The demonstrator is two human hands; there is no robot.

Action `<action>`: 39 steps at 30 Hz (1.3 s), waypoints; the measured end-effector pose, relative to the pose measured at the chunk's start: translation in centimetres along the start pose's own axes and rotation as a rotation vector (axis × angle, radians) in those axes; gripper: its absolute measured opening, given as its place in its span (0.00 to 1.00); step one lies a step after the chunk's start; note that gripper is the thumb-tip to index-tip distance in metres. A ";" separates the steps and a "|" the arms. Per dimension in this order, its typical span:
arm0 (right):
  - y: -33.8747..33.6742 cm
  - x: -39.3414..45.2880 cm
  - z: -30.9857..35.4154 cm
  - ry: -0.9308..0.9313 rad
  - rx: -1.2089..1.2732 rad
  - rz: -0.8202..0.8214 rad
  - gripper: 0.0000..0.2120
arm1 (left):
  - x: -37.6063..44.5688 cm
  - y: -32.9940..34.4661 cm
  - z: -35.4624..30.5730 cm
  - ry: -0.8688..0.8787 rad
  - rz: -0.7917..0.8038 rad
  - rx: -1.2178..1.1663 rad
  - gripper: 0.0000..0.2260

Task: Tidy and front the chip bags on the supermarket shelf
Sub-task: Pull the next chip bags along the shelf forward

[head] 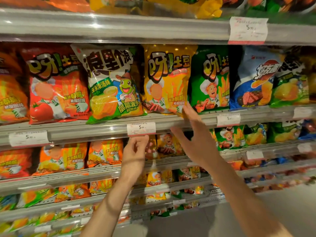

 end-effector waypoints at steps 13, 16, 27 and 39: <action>-3.8 -8.0 -19.6 0.266 0.112 0.286 0.29 | -5.7 10.5 1.0 0.072 0.000 0.407 0.10; -6.6 -7.4 -24.4 0.399 0.156 0.259 0.33 | -6.0 15.3 1.3 0.045 -0.003 0.389 0.09; -14.7 -4.3 -30.7 0.405 0.062 0.118 0.30 | -4.5 23.6 -0.1 -0.022 -0.059 0.222 0.07; -19.2 -1.7 -24.9 0.109 -0.150 -0.193 0.23 | -1.7 27.6 0.5 -0.277 0.052 -0.290 0.17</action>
Point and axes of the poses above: each hand's wrist, its own x-axis towards the middle knuckle, its own y-axis out of the palm, z = x × y, the point moved 9 cm from there along x, towards the middle knuckle, and after that the axes turned 2 degrees about y, right-handed, at the moved point
